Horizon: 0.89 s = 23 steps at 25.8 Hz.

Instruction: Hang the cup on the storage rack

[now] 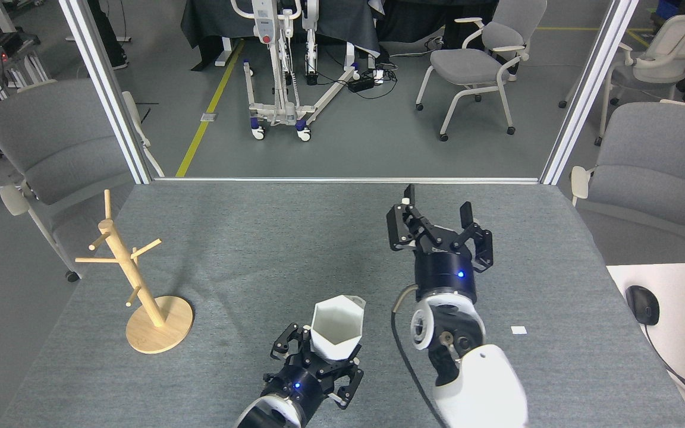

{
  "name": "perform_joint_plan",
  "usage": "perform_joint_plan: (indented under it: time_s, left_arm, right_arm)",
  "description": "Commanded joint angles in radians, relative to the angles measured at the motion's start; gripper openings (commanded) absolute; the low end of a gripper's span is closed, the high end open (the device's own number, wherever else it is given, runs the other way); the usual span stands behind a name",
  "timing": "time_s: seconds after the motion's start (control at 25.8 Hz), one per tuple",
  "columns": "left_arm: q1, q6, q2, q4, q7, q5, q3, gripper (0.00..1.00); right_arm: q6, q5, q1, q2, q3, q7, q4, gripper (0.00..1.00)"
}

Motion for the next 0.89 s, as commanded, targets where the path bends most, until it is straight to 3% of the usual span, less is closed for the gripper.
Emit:
perform_joint_plan:
  time_s: [0.0, 0.08, 0.19, 0.39, 0.62, 0.85]
  left_arm:
    - [0.142, 0.018, 0.093, -0.125, 0.049, -0.004, 0.055, 0.0]
    - [0.22, 0.02, 0.128, -0.175, 0.088, -0.004, 0.111, 0.0]
    - [0.297, 0.02, 0.139, -0.197, 0.131, -0.004, 0.227, 0.0]
    - [0.366, 0.02, 0.14, -0.195, 0.184, -0.004, 0.423, 0.0]
    - [0.366, 0.016, 0.142, -0.184, 0.248, -0.004, 0.635, 0.0]
    - [0.287, 0.023, 0.195, -0.174, 0.208, -0.007, 0.731, 0.0]
  right_arm:
    - [-0.241, -0.045, 0.04, -0.086, -0.207, -0.084, 0.068, 0.99]
    - [-0.35, -0.022, 0.069, -0.097, -0.27, -0.081, 0.122, 0.99]
    - [-0.443, 0.084, 0.153, -0.137, -0.362, -0.081, 0.142, 0.99]
    - [-0.529, 0.258, 0.302, -0.097, -0.438, -0.079, 0.122, 0.99]
    - [-0.534, 0.276, 0.4, -0.065, -0.443, -0.007, 0.004, 0.99]
    - [-0.526, 0.271, 0.411, -0.053, -0.437, -0.013, 0.005, 0.99]
